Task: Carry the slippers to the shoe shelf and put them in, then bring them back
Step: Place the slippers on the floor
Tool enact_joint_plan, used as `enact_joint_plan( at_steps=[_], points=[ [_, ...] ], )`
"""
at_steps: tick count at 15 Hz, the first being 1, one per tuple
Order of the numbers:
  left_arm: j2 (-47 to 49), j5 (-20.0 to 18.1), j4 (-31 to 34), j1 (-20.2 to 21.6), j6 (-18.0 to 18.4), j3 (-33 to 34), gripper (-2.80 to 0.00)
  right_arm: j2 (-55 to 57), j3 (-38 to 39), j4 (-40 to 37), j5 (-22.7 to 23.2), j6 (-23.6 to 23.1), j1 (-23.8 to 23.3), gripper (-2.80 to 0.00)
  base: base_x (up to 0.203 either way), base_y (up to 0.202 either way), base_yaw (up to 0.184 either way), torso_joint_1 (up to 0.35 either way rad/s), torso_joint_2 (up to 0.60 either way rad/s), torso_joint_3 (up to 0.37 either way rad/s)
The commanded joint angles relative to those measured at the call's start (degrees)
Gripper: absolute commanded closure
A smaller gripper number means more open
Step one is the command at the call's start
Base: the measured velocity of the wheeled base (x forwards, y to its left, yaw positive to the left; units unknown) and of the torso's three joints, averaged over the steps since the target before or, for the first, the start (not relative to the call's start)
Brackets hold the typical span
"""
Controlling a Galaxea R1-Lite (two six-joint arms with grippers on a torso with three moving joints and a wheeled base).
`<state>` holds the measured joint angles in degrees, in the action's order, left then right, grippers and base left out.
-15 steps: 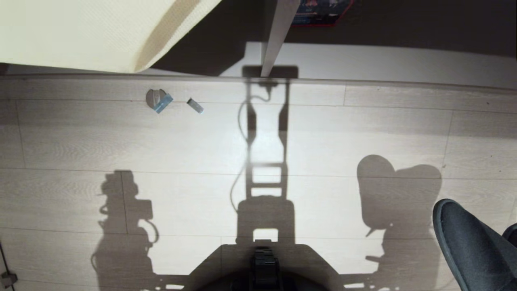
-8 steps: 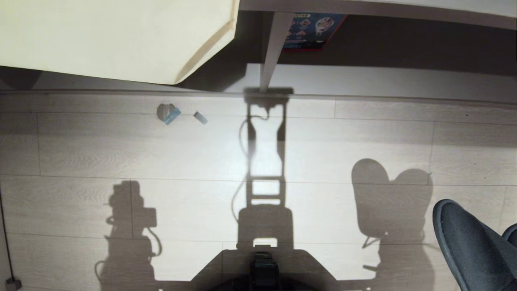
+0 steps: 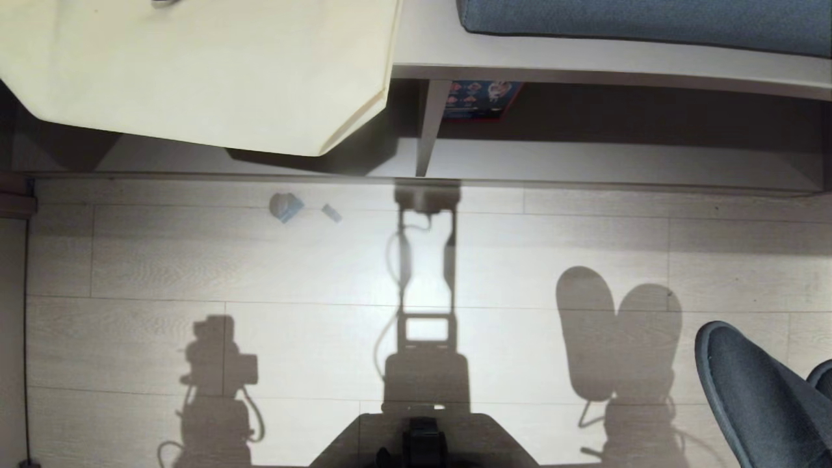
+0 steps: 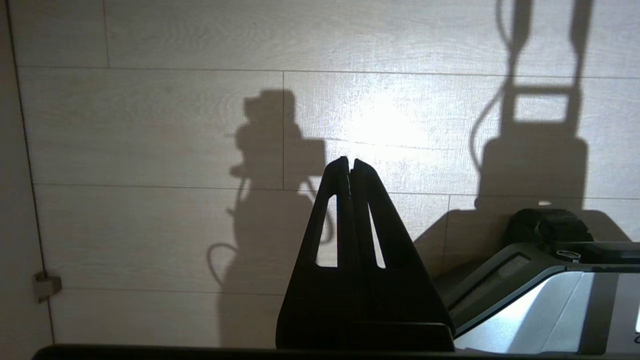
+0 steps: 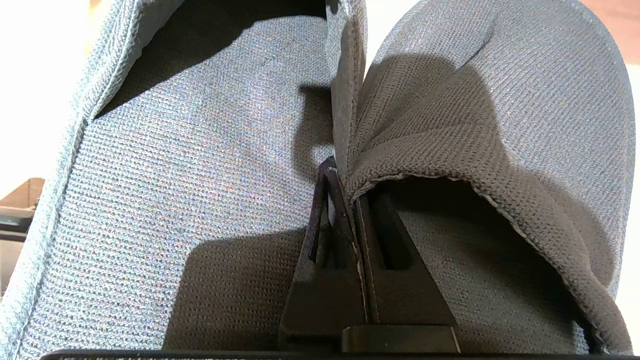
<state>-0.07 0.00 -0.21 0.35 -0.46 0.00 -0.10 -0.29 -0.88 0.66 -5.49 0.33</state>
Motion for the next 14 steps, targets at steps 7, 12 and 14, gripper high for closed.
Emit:
enact_joint_plan(
  at_steps=[7,12,14],
  points=[
    [0.14,0.0,-0.05,0.06,-0.24,0.0,0.0,0.19,0.03,0.0,0.04,-0.14,0.02,0.0,0.0,0.0,0.0,0.002,0.0,0.203],
    [0.07,0.0,-0.14,0.0,-0.33,0.0,0.0,0.19,0.03,0.09,0.04,-0.14,0.02,0.0,0.0,0.0,0.0,0.003,0.0,0.205],
    [0.09,0.0,-0.07,0.02,-0.34,0.0,0.0,0.19,0.03,0.17,0.04,-0.19,0.02,0.0,0.0,0.0,0.0,0.0,0.0,0.192]
  ],
)
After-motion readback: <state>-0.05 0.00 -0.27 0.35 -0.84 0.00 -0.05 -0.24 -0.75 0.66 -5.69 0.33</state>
